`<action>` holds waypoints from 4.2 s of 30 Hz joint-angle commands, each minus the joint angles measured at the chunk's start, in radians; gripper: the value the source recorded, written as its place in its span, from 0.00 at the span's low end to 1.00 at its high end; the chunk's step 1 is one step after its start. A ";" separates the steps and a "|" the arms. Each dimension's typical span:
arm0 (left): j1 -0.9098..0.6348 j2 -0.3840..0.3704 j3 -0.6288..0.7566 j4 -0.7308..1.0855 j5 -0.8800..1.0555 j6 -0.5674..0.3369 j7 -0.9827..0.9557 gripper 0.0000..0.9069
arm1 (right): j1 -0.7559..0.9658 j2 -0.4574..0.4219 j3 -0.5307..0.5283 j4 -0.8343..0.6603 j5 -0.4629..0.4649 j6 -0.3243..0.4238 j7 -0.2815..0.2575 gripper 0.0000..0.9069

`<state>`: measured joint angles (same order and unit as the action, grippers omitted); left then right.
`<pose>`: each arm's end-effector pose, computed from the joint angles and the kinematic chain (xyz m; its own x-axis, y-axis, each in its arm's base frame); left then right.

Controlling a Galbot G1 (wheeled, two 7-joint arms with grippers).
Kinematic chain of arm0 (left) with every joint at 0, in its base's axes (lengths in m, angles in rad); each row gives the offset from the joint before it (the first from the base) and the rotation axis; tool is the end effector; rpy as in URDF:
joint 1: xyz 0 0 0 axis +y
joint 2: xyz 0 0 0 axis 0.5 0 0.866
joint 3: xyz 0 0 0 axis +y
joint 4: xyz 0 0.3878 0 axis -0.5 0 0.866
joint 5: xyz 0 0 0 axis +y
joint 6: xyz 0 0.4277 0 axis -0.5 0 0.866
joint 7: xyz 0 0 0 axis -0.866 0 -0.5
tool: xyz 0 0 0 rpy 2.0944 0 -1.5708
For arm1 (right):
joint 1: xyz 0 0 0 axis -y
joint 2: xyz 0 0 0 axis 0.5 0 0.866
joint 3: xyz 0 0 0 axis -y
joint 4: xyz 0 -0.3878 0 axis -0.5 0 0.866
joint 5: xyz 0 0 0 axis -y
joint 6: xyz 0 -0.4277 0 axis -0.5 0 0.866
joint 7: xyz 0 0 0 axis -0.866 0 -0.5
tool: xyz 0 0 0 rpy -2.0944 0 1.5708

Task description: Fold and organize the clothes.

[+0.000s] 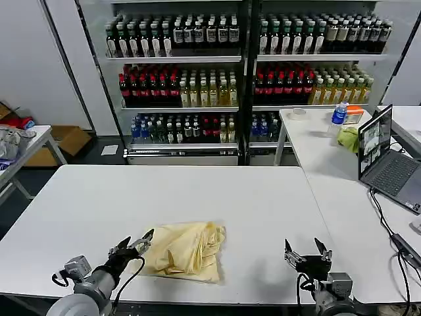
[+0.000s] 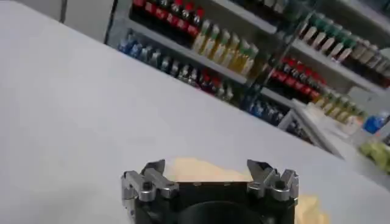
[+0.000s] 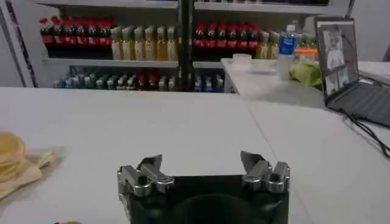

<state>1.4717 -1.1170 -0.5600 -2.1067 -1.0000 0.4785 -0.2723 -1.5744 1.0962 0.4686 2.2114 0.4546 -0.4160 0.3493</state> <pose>0.2746 0.0863 -0.2848 -0.8722 0.1886 0.4513 -0.0299 0.9004 -0.4340 0.2324 -0.0436 -0.2813 -0.9282 0.0223 0.3714 0.0033 0.9987 -0.0515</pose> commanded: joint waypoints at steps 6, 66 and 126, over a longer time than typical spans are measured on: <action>-0.011 0.009 -0.022 0.115 -0.052 0.098 0.052 1.00 | -0.005 -0.003 0.010 0.008 0.006 0.000 0.001 1.00; -0.079 0.047 -0.364 0.139 -0.560 0.097 0.085 0.01 | -0.085 0.037 0.073 0.081 0.001 -0.005 0.002 1.00; -0.321 -0.046 0.637 0.223 1.083 -0.077 0.152 0.37 | -0.151 0.091 0.082 0.110 -0.092 0.011 -0.017 1.00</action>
<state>1.2413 -1.1171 -0.0731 -1.9198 0.0996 0.3843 -0.1205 -1.7194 1.1867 0.5440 2.3131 0.3701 -0.4044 0.3376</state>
